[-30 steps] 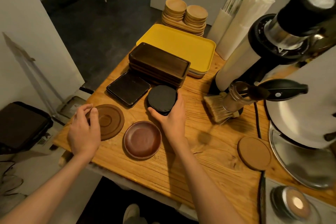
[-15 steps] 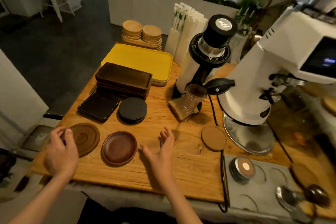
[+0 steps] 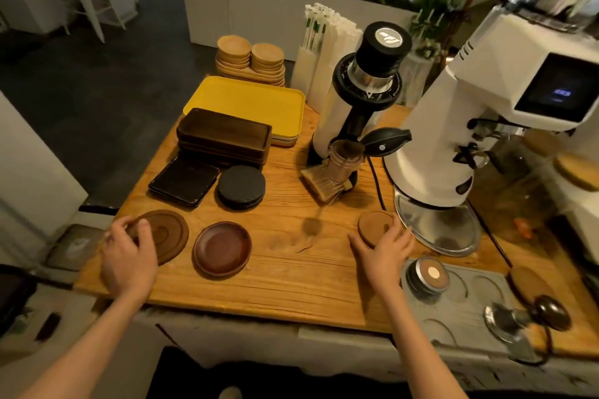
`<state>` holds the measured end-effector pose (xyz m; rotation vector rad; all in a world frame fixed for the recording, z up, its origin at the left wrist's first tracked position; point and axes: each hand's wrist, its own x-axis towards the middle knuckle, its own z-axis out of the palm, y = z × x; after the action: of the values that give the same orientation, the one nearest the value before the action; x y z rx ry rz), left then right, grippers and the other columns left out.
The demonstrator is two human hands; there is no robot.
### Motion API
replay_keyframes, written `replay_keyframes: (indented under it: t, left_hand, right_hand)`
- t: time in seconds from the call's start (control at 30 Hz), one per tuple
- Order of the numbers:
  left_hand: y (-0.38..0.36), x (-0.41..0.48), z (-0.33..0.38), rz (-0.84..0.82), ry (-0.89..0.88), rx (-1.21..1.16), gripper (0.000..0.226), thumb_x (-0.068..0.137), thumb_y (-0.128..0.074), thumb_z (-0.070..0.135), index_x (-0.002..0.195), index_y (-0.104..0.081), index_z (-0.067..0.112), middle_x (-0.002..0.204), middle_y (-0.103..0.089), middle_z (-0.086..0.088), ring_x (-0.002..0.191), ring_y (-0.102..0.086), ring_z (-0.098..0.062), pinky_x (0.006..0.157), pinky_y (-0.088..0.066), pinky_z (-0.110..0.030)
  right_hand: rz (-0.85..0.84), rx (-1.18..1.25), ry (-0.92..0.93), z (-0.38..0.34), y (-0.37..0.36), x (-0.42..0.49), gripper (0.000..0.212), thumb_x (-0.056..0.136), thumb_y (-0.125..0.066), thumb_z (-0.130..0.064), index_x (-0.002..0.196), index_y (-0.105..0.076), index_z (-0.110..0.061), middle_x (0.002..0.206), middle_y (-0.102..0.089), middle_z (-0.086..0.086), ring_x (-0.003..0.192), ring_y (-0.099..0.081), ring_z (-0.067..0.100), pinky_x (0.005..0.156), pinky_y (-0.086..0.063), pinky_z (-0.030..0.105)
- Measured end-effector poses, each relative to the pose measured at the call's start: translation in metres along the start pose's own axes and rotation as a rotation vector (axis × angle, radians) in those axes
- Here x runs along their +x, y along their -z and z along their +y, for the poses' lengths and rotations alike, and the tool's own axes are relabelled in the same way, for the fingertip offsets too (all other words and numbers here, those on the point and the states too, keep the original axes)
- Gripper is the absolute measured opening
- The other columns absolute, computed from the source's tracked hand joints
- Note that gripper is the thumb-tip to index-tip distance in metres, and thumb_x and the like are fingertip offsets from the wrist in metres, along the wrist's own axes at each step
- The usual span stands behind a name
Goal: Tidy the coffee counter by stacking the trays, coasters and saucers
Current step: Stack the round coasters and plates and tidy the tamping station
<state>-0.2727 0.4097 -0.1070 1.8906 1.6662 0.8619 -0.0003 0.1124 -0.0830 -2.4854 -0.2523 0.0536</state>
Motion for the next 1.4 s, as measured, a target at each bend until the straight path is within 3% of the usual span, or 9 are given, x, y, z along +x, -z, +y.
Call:
replay_keyframes:
  t: [0.17,0.4,0.53,0.63,0.87,1.07,1.13,1.3,1.4]
  left_hand:
    - [0.0,0.0,0.0,-0.018,0.015,0.004,0.055,0.092,-0.026,0.059,0.123,-0.045,0.018,0.122,-0.055,-0.021,0.107,-0.053,-0.041,0.078,-0.046,-0.052]
    - [0.013,-0.009,-0.01,-0.193,-0.095,-0.091,0.058,0.088,-0.038,0.057,0.135,-0.034,0.024,0.139,-0.045,-0.019,0.122,-0.046,-0.041,0.094,-0.041,-0.058]
    - [0.018,-0.02,-0.006,-0.152,-0.188,-0.106,0.067,0.085,-0.035,0.06,0.14,-0.027,0.021,0.151,-0.031,-0.018,0.136,-0.033,-0.041,0.105,-0.032,-0.063]
    - [0.015,-0.045,0.031,-0.199,-0.275,-0.127,0.068,0.087,-0.036,0.056,0.14,-0.03,0.014,0.153,-0.027,-0.014,0.138,-0.029,-0.037,0.106,-0.031,-0.06]
    - [-0.016,-0.128,0.131,-0.463,-0.533,-0.358,0.059,0.089,-0.039,0.052,0.135,-0.04,0.015,0.148,-0.037,-0.007,0.133,-0.03,-0.007,0.106,-0.026,-0.035]
    - [-0.082,-0.206,0.199,-0.644,-0.567,-0.432,0.064,0.087,-0.039,0.057,0.135,-0.039,0.016,0.136,-0.039,0.002,0.126,-0.038,-0.014,0.104,-0.031,-0.035]
    - [-0.108,-0.229,0.211,-0.661,-0.514,-0.431,0.059,0.088,-0.039,0.059,0.134,-0.039,0.022,0.135,-0.038,0.006,0.121,-0.039,-0.009,0.098,-0.034,-0.03]
    - [-0.153,-0.261,0.204,-0.62,-0.464,-0.257,0.042,0.099,-0.042,0.041,0.136,-0.039,0.021,0.139,-0.042,-0.008,0.126,-0.042,-0.023,0.1,-0.034,-0.038]
    - [-0.157,-0.263,0.201,-0.566,-0.466,-0.222,0.043,0.099,-0.041,0.042,0.135,-0.04,0.018,0.136,-0.046,-0.01,0.122,-0.045,-0.024,0.097,-0.035,-0.036]
  right_hand:
    - [0.071,0.009,-0.04,0.0,-0.003,0.011,0.106,0.076,-0.077,-0.052,0.152,-0.018,-0.008,0.154,-0.03,0.02,0.141,-0.028,0.037,0.116,-0.026,0.053]
    - [0.037,0.232,0.096,-0.02,0.019,-0.015,0.105,0.071,-0.081,-0.05,0.15,-0.022,-0.015,0.152,-0.033,0.01,0.139,-0.031,0.026,0.112,-0.035,0.046]
    - [0.031,0.36,0.181,-0.034,0.05,-0.033,0.104,0.066,-0.077,-0.06,0.146,-0.021,-0.026,0.151,-0.034,0.003,0.136,-0.036,0.019,0.109,-0.039,0.04]
    - [0.052,0.403,0.226,-0.035,0.071,-0.042,0.095,0.065,-0.078,-0.06,0.14,-0.023,-0.036,0.144,-0.04,-0.001,0.13,-0.039,0.013,0.102,-0.039,0.028]
    - [0.139,0.452,0.209,-0.011,0.136,-0.039,0.092,0.063,-0.08,-0.062,0.135,-0.026,-0.044,0.136,-0.046,-0.008,0.127,-0.044,0.009,0.097,-0.04,0.022]
    - [0.271,0.435,0.142,0.055,0.22,-0.006,0.088,0.061,-0.08,-0.069,0.131,-0.029,-0.054,0.127,-0.044,-0.029,0.117,-0.045,-0.011,0.081,-0.04,0.01]
    - [0.312,0.392,0.108,0.087,0.247,0.015,0.085,0.06,-0.075,-0.075,0.128,-0.029,-0.055,0.125,-0.046,-0.026,0.111,-0.046,-0.012,0.077,-0.04,0.005]
    - [0.205,0.316,-0.099,0.182,0.265,0.062,0.093,0.06,-0.075,-0.071,0.135,-0.03,-0.04,0.136,-0.045,-0.005,0.124,-0.046,0.018,0.095,-0.043,0.034]
    - [0.072,0.231,-0.137,0.229,0.247,0.073,0.098,0.061,-0.077,-0.067,0.139,-0.029,-0.031,0.14,-0.043,-0.002,0.127,-0.044,0.018,0.097,-0.039,0.032]
